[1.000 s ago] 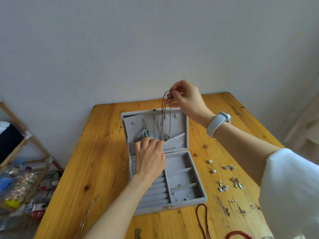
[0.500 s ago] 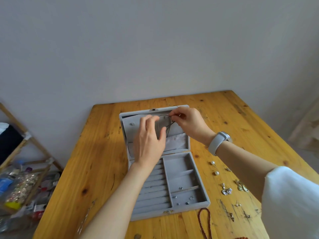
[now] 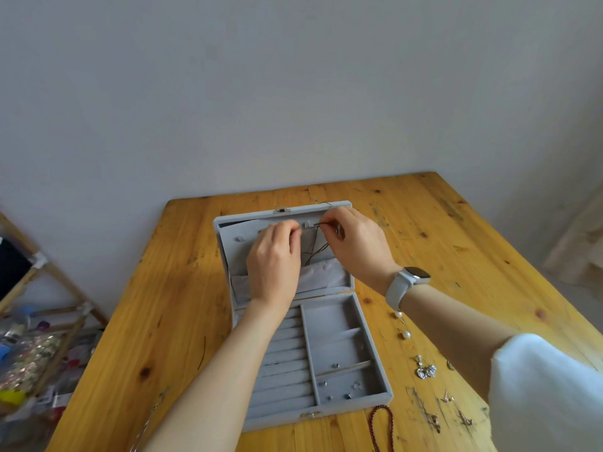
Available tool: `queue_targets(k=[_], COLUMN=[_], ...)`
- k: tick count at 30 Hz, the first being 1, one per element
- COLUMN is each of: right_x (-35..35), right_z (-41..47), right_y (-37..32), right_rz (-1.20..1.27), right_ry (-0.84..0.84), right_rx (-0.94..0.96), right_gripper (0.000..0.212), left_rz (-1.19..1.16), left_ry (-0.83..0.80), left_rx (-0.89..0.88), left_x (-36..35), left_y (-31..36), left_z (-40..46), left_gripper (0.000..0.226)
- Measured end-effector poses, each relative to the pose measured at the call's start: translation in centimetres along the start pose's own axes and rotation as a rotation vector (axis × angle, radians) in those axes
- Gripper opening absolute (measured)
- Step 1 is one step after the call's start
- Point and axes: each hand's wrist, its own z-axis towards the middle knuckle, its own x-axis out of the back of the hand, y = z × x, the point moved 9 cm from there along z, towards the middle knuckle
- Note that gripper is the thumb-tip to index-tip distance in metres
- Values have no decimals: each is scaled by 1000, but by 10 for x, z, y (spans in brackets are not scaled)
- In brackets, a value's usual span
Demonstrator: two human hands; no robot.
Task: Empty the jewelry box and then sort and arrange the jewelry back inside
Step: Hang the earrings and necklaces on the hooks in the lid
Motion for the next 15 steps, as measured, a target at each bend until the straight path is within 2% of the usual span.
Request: queue_targets(k=[3, 6, 10, 15], right_x=[4, 0, -10, -29], right_z=[4, 8, 3, -19], right_y=[-5, -4, -5, -5], right_rz=[-117, -207, -307, -360], right_ry=[182, 254, 262, 219], right_rx=[4, -16, -1, 133], right_gripper=[7, 15, 24, 20], left_rz=[103, 174, 204, 232], left_ry=[60, 92, 73, 76], left_rx=[-1, 72, 127, 5], left_x=[1, 1, -8, -13], left_y=[2, -3, -10, -6], left_z=[8, 10, 1, -16], left_gripper=[15, 9, 10, 14])
